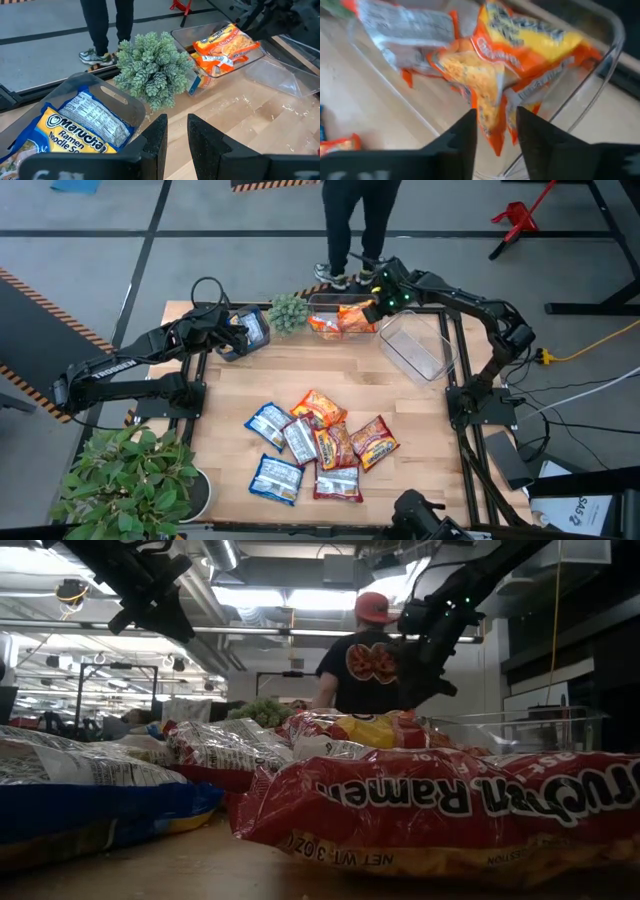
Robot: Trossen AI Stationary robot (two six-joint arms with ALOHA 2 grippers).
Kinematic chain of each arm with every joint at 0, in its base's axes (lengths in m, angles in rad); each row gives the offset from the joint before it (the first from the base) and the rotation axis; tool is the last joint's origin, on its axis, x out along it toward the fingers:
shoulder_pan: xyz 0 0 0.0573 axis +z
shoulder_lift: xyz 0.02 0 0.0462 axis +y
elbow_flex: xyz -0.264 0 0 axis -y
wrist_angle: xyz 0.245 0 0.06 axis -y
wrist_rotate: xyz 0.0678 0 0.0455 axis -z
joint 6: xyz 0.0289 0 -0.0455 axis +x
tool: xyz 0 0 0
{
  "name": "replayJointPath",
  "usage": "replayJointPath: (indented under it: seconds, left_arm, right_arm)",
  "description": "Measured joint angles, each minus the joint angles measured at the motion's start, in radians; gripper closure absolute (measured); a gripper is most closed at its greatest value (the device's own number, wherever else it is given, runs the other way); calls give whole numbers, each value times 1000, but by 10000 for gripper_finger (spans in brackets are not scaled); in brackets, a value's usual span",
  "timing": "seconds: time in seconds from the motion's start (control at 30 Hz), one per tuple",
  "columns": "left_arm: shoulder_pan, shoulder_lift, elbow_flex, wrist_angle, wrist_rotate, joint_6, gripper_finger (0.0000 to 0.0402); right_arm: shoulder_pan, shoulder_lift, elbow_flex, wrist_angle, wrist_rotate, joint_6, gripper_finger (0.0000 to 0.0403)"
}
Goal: Sort Maruchan noodles
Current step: Put the orange noodle pack into the left transparent bin
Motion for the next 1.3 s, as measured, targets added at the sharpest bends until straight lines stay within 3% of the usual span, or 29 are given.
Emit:
replayJointPath:
  seconds: [0.17, 0.3, 0.47, 0.53, 0.7, 0.83, 1.3]
  left_arm:
    - [0, 0, 0, 0, 1, -5, 333]
    - [0, 0, 0, 0, 1, -26, 333]
    - [0, 0, 0, 0, 1, -26, 333]
    - [0, 0, 0, 0, 1, -26, 333]
    - [0, 0, 0, 0, 1, -25, 333]
    - [0, 0, 0, 0, 19, -22, 333]
    - [0, 0, 0, -26, 32, -17, 333]
  right_arm:
    - [-3, -34, 97, -98, -17, -13, 244]
    - [40, -64, 163, -232, -105, -25, 240]
    - [251, -81, 124, -261, -107, -18, 240]
    - [361, -79, 79, -200, -65, 0, 240]
    - [593, -44, -57, 148, 108, 125, 239]
    - [667, 5, -93, 266, 113, 164, 229]
    - [771, 273, -95, 344, 41, 242, 55]
